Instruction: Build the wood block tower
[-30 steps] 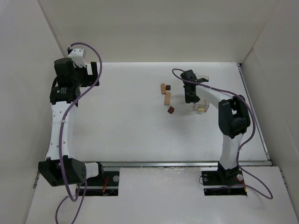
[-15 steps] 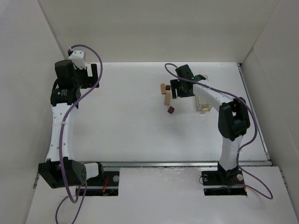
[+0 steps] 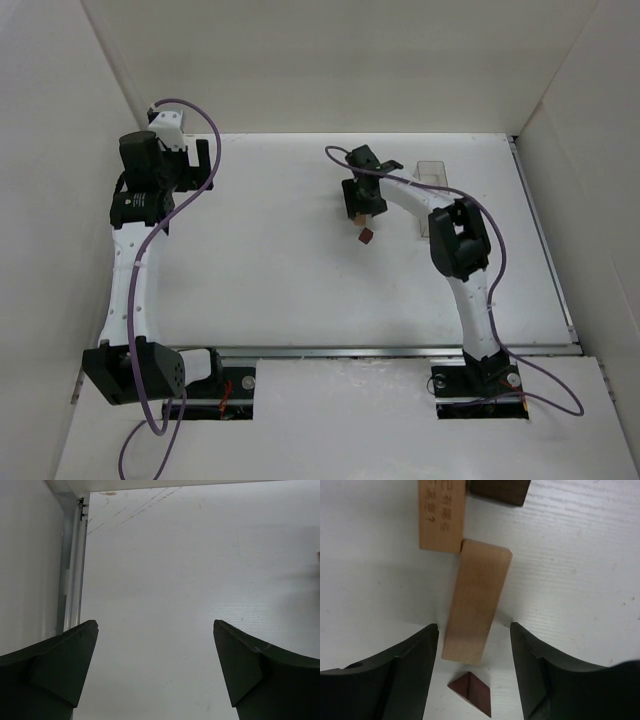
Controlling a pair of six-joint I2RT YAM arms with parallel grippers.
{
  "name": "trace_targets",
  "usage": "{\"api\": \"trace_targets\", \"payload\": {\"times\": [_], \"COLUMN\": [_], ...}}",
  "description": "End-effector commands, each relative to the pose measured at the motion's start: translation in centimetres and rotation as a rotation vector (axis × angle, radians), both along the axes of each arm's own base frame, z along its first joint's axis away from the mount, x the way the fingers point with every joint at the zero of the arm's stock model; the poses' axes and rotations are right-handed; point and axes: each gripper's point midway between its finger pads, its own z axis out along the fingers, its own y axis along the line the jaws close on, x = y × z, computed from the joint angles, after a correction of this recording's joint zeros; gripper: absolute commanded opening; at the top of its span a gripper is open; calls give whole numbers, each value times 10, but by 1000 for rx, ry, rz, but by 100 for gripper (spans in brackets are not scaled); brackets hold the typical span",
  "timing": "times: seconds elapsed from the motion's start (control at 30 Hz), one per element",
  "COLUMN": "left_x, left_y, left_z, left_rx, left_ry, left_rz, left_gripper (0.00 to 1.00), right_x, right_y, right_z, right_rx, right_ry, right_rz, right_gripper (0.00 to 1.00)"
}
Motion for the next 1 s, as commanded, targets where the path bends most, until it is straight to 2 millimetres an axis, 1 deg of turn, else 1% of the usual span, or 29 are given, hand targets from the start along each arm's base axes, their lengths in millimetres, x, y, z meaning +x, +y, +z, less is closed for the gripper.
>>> {"api": "trace_targets", "payload": {"times": [0.0, 0.07, 0.1, 0.13, 0.17, 0.2, 0.23, 0.27, 0.3, 0.33, 0.37, 0.4, 0.43, 0.47, 0.5, 0.53, 0.63, 0.67, 0.73, 0.77, 0.8, 0.83, 0.87, 0.97], "left_x": [-2, -2, -2, -2, -2, -2, -2, -2, -1, -5, -5, -5, -5, -5, -5, -5, -5, -5, -5, -5, -5, -5, -5, -5], "left_y": [-2, -2, -2, -2, -2, -2, -2, -2, -1, -2, -2, -2, -1, -1, -1, -1, -1, -1, -1, -1, -1, -1, -1, 0], "left_z": [18, 18, 18, 18, 18, 18, 18, 18, 18, 20, 20, 20, 20, 20, 20, 20, 20, 20, 20, 20, 20, 20, 20, 15], "left_rx": [14, 14, 14, 14, 14, 14, 14, 14, 22, 22, 22, 22, 31, 31, 31, 41, 41, 41, 41, 41, 41, 41, 41, 48], "left_ry": [-69, -69, -69, -69, -69, -69, -69, -69, -69, -69, -69, -69, -69, -69, -69, -69, -69, -69, -69, -69, -69, -69, -69, -60], "left_rz": [-9, -9, -9, -9, -9, -9, -9, -9, -12, -12, -12, -12, -16, -16, -16, -20, -20, -20, -20, -20, -20, -20, -20, -24], "left_gripper": [100, 100, 100, 100, 100, 100, 100, 100, 100, 100, 100, 100, 100, 100, 100, 100, 100, 100, 100, 100, 100, 100, 100, 100], "right_x": [10, 6, 5, 2, -2, -4, -15, -19, -24, -26, -43, -46, -51, -59, -63, -68, -81, -86, -95, -95, -101, -101, -104, -110], "right_y": [16, 17, 19, 25, 24, 23, 25, 26, 26, 32, 33, 41, 46, 52, 59, 65, 82, 82, 86, 88, 83, 81, 85, 77], "right_z": [9, -3, -3, -2, -6, -5, -13, -6, -5, -3, -13, 3, 7, 6, 11, 20, 25, 20, 20, 20, 14, 14, 14, 10], "right_rx": [18, -25, -43, -62, -88, -128, -158, -172, -195, -184, -187, -157, -132, -117, -104, -80, -50, -51, -56, -66, -80, -96, -100, -147], "right_ry": [-29, -18, -25, -33, -29, -44, -34, -50, -57, -79, -54, -90, -98, -110, -124, -138, -146, -141, -140, -158, -131, -132, -142, -122], "right_rz": [18, 58, 73, 100, 121, 166, 208, 238, 296, 340, 399, 446, 524, 574, 620, 708, 864, 934, 1020, 1094, 1135, 1166, 1211, 1334], "right_gripper": [64, 55, 48, 33, 26, 19, 8, 0, 0, 0, 0, 0, 0, 0, 0, 0, 0, 0, 0, 0, 2, 4, 4, 4]}}
